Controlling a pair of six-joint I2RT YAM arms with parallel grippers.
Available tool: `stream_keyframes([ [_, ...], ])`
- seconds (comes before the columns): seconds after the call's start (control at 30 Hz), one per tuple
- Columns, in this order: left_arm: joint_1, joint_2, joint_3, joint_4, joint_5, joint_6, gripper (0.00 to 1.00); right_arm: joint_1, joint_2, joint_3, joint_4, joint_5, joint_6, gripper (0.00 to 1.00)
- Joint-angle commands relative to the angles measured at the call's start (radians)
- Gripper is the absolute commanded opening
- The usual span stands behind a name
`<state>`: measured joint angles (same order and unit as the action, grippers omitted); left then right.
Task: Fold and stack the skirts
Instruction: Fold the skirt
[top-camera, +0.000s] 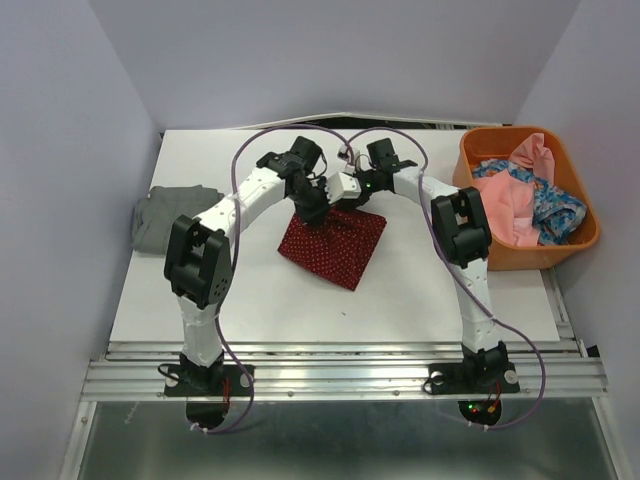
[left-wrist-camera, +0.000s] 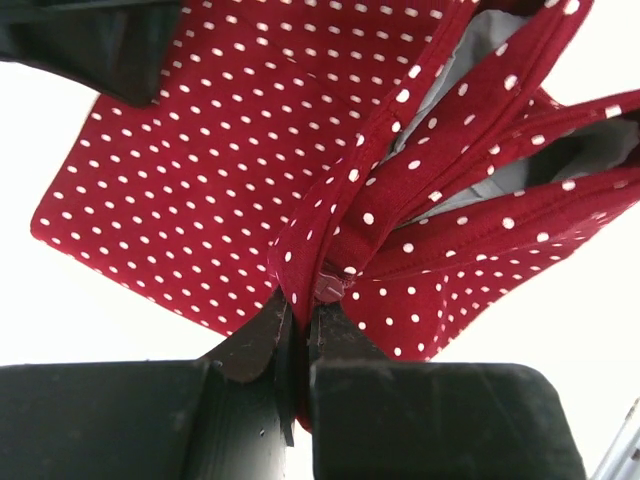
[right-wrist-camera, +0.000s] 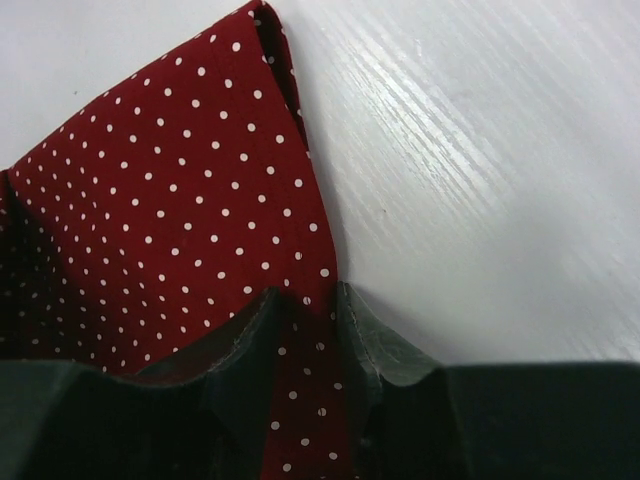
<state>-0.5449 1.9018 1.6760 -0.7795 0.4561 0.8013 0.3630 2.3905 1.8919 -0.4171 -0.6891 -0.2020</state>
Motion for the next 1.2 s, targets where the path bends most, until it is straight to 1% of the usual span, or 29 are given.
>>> stream_keyframes([
  [0.0,0.01,0.04,0.096,0.005,-0.008,-0.011,0.0,0.013,-0.007,-0.05,-0.029,-0.016,-0.011,0.36],
  [0.17,0.013,0.108,0.186,0.022,-0.025,-0.011,0.0,0.013,-0.011,-0.053,-0.034,-0.035,-0.014,0.36],
  [0.4,0.016,0.183,0.249,0.06,-0.063,0.002,0.0,0.013,-0.005,-0.042,-0.042,-0.056,-0.016,0.35],
  [0.67,0.02,0.244,0.245,0.147,-0.112,0.006,0.0,0.013,0.012,-0.014,-0.057,-0.073,-0.016,0.35],
  [0.8,0.022,0.249,0.214,0.244,-0.148,0.006,0.0,0.013,0.025,0.004,-0.072,-0.072,-0.019,0.36],
  [0.83,0.022,0.247,0.208,0.258,-0.151,0.006,0.01,0.013,0.027,0.006,-0.072,-0.072,-0.017,0.36],
  [0.9,0.022,0.249,0.205,0.281,-0.158,0.009,0.13,0.013,0.032,0.01,-0.077,-0.07,-0.017,0.36],
  [0.93,0.022,0.25,0.206,0.287,-0.163,0.006,0.23,0.013,0.036,0.016,-0.077,-0.058,-0.014,0.38],
  [1.03,0.022,0.241,0.205,0.29,-0.175,0.006,0.31,0.013,0.038,0.036,-0.077,-0.03,-0.01,0.43],
  [1.07,0.028,0.218,0.196,0.301,-0.175,-0.005,0.35,0.013,0.039,0.056,-0.072,-0.001,-0.002,0.49],
  [1.1,0.03,0.204,0.192,0.302,-0.177,-0.011,0.37,0.013,0.039,0.068,-0.074,0.013,-0.001,0.5],
  [1.13,0.033,0.178,0.192,0.302,-0.178,-0.017,0.45,0.013,0.042,0.084,-0.074,0.025,0.003,0.52],
  [1.17,0.037,0.166,0.195,0.299,-0.178,-0.022,0.52,0.013,0.042,0.099,-0.069,0.052,0.019,0.58],
])
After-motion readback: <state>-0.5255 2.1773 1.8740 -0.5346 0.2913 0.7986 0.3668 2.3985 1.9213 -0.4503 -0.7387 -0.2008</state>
